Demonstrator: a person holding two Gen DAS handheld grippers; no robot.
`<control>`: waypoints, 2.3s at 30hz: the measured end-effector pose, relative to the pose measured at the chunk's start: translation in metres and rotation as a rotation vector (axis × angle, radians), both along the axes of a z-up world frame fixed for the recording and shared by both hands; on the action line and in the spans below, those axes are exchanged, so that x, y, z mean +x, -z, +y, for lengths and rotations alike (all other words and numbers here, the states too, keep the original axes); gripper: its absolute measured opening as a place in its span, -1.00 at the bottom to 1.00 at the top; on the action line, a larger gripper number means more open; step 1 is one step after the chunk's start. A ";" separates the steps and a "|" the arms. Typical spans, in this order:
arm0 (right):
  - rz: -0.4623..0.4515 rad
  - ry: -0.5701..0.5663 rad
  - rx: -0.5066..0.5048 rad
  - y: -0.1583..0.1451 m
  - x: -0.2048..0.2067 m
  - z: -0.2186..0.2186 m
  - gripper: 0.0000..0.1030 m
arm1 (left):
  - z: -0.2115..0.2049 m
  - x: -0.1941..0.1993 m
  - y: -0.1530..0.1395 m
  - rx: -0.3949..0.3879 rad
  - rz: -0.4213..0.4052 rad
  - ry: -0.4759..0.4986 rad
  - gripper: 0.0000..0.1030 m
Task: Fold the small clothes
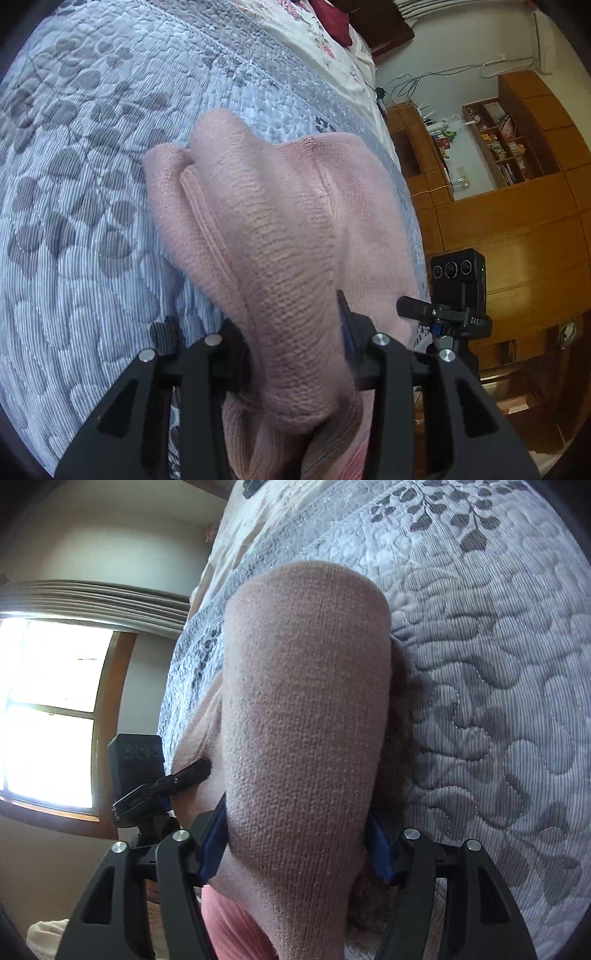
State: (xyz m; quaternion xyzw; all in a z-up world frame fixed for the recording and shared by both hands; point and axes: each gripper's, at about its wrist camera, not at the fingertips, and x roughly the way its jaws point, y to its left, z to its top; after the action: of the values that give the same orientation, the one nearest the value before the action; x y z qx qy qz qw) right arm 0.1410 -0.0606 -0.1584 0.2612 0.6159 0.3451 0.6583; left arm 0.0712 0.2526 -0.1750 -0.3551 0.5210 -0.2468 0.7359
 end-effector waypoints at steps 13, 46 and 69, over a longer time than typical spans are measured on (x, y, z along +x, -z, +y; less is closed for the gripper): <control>-0.027 0.072 -0.049 -0.008 -0.052 -0.027 0.56 | 0.008 -0.030 -0.018 0.185 0.013 -0.023 0.23; -0.124 0.107 -0.350 -0.019 -0.170 -0.055 0.38 | -0.027 -0.157 -0.028 0.468 -0.017 -0.012 0.32; -0.266 0.141 -0.685 -0.099 -0.232 -0.011 0.79 | -0.049 -0.208 -0.090 0.683 -0.015 -0.096 0.70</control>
State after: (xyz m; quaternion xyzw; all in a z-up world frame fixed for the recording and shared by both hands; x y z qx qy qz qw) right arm -0.0910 -0.0714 -0.0598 0.0203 0.5851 0.1037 0.8040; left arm -0.1372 0.2037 -0.0852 -0.1104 0.5507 -0.0261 0.8270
